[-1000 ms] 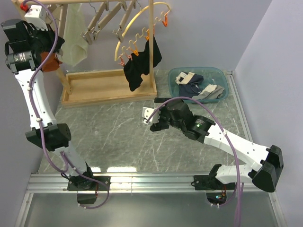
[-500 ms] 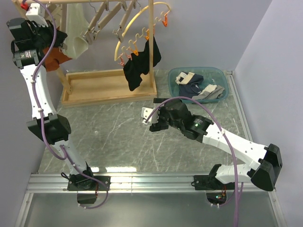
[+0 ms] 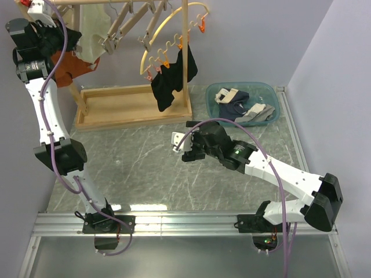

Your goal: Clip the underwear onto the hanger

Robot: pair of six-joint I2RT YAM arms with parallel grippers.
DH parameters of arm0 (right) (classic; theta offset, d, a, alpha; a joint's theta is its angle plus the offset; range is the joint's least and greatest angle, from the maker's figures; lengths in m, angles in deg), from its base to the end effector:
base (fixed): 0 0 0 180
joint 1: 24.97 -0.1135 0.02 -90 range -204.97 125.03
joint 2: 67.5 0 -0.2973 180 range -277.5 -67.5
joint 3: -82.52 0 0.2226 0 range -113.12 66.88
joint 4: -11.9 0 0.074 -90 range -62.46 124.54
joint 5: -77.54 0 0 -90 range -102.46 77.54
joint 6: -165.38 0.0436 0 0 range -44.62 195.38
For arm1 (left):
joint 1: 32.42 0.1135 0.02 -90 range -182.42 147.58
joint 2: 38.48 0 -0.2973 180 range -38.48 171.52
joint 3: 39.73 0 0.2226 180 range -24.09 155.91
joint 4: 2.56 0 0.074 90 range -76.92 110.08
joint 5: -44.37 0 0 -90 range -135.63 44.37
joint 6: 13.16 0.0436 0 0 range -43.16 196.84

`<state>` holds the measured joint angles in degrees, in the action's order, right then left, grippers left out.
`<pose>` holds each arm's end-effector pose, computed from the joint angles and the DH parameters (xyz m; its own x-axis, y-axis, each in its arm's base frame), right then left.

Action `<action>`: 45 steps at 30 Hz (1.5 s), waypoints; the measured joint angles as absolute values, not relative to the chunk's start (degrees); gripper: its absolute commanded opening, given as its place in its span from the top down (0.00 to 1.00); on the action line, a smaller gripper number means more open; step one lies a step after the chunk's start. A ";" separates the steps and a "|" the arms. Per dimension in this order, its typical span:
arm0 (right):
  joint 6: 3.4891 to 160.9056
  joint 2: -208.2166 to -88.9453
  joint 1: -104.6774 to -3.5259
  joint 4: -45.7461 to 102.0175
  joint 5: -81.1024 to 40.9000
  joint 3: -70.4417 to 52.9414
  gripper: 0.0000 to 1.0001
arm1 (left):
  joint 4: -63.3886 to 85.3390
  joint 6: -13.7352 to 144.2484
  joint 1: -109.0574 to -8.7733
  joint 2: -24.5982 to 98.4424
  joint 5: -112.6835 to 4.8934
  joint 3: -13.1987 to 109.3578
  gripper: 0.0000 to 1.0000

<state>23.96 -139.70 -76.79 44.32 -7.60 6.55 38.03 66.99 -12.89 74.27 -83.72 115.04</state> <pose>0.1601 0.1976 0.3549 0.3915 -0.7622 -0.5155 -0.6915 0.1259 -0.7114 0.3941 0.1113 0.5394 -0.0312 -0.1539 -0.9876 0.3175 0.9354 -0.1558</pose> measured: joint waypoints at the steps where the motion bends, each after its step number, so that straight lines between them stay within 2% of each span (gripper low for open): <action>1: 24.01 -139.86 -76.79 44.34 -7.62 6.53 0.00 | 37.29 66.44 -12.89 74.61 -84.00 115.32 1.00; 18: 25.87 -142.39 -76.76 46.44 -7.62 3.51 0.00 | 29.24 61.07 -12.89 81.04 -86.50 117.60 0.98; 21: 26.13 -142.79 -76.76 46.50 -7.62 3.12 0.00 | 29.00 60.98 -12.89 81.11 -86.41 117.60 0.87; 23: 26.30 -142.79 -76.76 46.59 -7.62 3.12 0.00 | 28.78 60.87 -12.89 81.19 -86.32 117.60 0.75; 26: 26.37 -142.81 -76.76 46.74 -7.60 3.12 0.00 | 28.56 60.24 -12.89 81.37 -86.19 117.60 0.62; 30: 26.50 -142.81 -76.76 46.96 -7.60 3.12 0.00 | 28.43 60.04 -12.76 81.37 -86.06 117.58 0.57; 33: 26.52 -142.81 -76.76 47.40 -7.58 3.07 0.00 | 28.41 60.39 -12.71 81.32 -86.04 117.38 0.49; 36: 26.52 -142.76 -76.76 48.32 -7.58 2.94 0.00 | 28.72 61.07 -12.41 79.90 -85.88 115.00 0.38; 37: 26.52 -142.70 -76.76 48.53 -7.55 2.92 0.00 | 29.05 61.11 -12.30 78.99 -85.91 113.62 0.29; 40: 26.54 -142.22 -76.76 49.28 -7.49 2.92 0.00 | 30.25 61.22 -11.31 75.73 -85.93 109.01 0.22; 45: 26.98 -140.58 -76.76 49.89 -7.33 2.92 0.00 | 31.67 61.29 -9.06 69.78 -86.34 103.54 0.14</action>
<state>26.98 -140.58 -76.76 49.89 -7.33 2.92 31.67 61.29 -9.06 69.78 -86.34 103.54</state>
